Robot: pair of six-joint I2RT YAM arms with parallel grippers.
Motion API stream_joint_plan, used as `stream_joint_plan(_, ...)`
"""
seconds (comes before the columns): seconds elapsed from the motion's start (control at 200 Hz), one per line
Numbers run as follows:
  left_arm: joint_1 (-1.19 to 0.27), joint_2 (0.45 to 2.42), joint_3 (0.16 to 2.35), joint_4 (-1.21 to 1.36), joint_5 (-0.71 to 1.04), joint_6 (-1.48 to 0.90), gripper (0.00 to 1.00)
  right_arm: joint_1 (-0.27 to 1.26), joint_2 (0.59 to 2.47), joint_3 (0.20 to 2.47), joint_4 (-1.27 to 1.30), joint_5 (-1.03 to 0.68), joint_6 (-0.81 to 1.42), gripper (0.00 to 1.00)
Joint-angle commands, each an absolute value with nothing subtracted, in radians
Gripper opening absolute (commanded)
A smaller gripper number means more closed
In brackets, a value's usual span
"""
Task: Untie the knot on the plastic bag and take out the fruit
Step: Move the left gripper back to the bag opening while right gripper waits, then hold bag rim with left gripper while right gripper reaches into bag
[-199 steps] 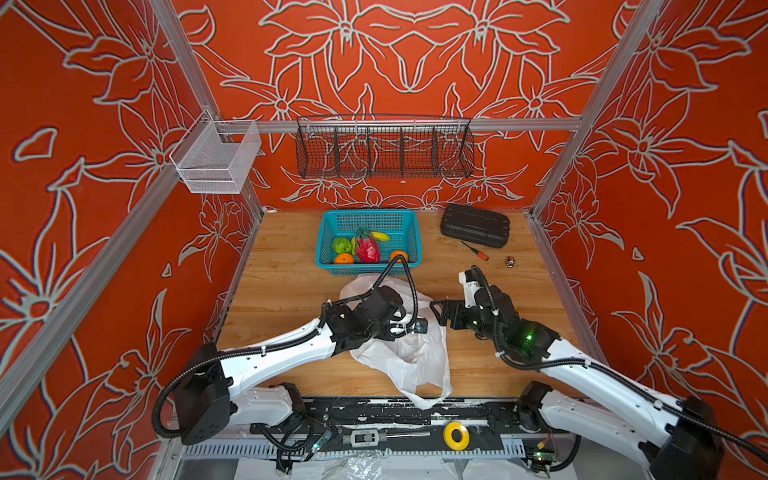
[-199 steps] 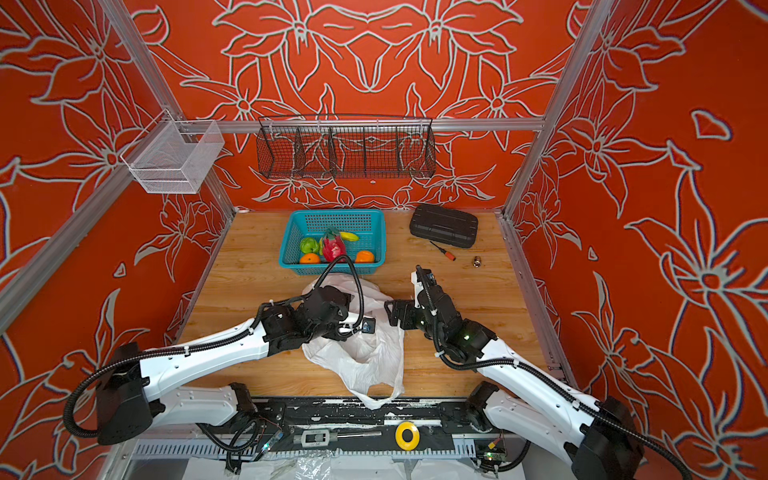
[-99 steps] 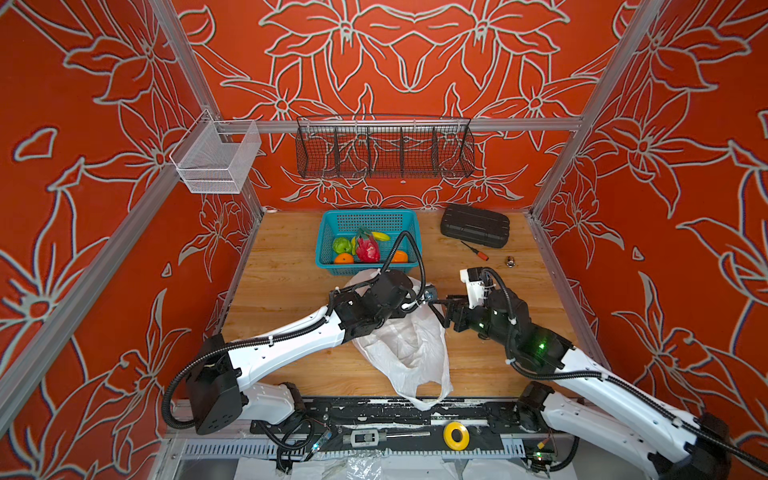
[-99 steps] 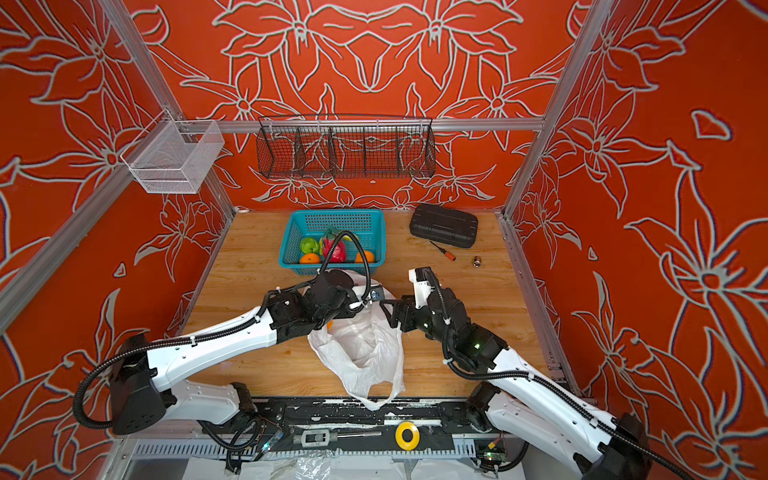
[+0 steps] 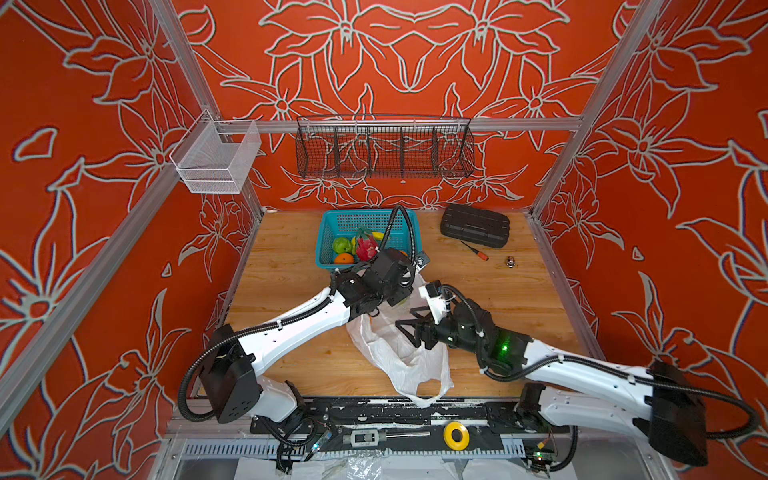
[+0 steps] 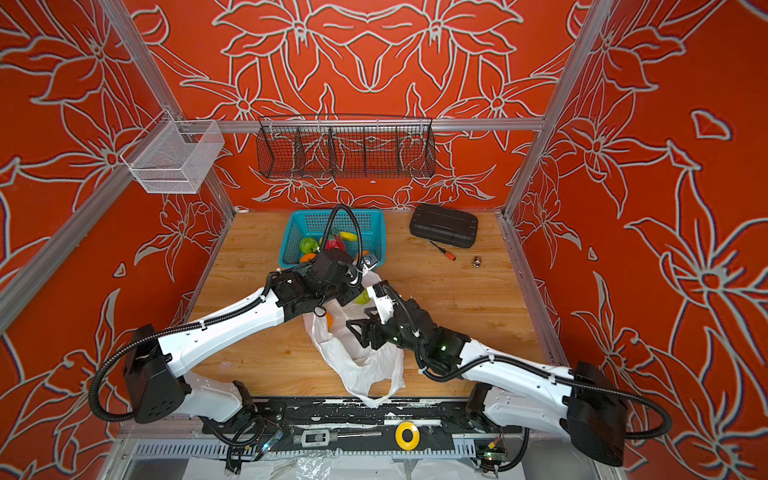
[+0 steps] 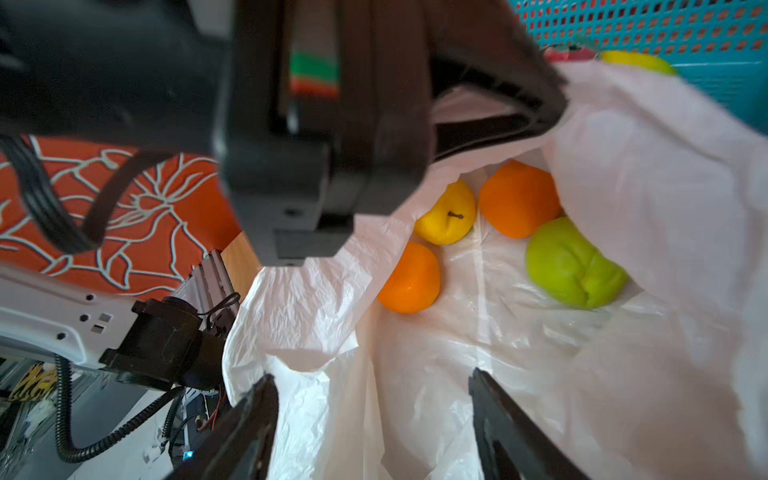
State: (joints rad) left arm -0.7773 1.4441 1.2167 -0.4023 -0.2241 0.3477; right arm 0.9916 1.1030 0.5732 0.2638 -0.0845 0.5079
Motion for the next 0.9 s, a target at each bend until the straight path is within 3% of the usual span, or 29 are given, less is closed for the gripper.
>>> stream_joint_plan(0.0, -0.754, 1.456, 1.229, -0.423, -0.138, 0.271, 0.00, 0.999, 1.190, 0.572, 0.381, -0.051, 0.491, 0.74)
stream_joint_plan(0.345, -0.679, 1.487, 1.265, -0.452, -0.123, 0.171, 0.00, 1.001, 1.510, 0.686, 0.365, 0.109, 0.384, 0.75)
stream_joint_plan(0.716, -0.631, 1.485, 1.234, -0.405, -0.017, 0.062, 0.00, 0.999, 1.710, 0.860, 0.283, 0.459, 0.499, 0.84)
stream_joint_plan(0.896, -0.629, 1.460, 1.182, -0.387, -0.012, 0.034, 0.00, 0.977, 1.801, 0.937, 0.285, 0.545, 0.502, 0.87)
